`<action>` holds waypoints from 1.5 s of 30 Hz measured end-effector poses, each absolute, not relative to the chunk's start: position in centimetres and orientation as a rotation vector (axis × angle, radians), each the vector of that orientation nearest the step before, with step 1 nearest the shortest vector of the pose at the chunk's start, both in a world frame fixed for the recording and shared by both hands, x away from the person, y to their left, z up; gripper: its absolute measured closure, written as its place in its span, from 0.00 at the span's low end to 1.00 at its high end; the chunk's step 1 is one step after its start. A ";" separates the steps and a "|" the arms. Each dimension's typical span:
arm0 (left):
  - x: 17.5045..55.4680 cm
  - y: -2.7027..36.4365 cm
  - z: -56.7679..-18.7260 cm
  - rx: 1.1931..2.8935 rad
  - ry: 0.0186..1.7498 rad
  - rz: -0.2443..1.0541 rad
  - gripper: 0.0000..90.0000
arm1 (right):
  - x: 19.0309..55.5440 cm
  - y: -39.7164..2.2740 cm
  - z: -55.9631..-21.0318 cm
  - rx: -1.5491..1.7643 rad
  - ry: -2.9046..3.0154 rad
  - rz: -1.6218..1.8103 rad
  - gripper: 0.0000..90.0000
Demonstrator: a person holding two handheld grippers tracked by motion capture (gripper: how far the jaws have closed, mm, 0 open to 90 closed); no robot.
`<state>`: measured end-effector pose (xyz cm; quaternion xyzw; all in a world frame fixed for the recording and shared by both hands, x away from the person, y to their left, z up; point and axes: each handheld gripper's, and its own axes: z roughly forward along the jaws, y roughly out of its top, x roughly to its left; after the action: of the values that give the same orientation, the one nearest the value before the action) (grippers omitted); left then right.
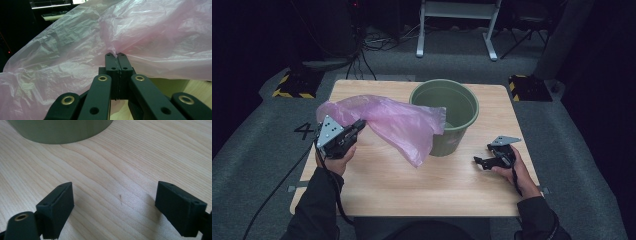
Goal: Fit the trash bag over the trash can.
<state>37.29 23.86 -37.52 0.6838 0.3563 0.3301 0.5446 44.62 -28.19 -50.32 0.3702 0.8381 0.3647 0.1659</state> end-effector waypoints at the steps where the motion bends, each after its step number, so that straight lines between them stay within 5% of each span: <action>1: 37.5 23.7 -37.3 1.621 0.848 0.789 0.99 | 44.6 -28.2 -50.3 1.055 2.387 1.039 0.17; 18: 41.1 20.7 -34.5 1.636 0.836 0.865 1.00 | 44.7 -27.9 -49.5 1.029 2.386 1.048 0.21; 45: 46.1 16.4 -33.5 1.713 0.912 0.999 1.00 | 44.1 -27.8 -37.1 0.847 2.100 1.336 0.24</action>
<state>46.15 16.42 -33.47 0.6962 0.3707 0.4061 0.4614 44.10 -27.82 -37.11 0.3117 0.7727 0.4915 0.2532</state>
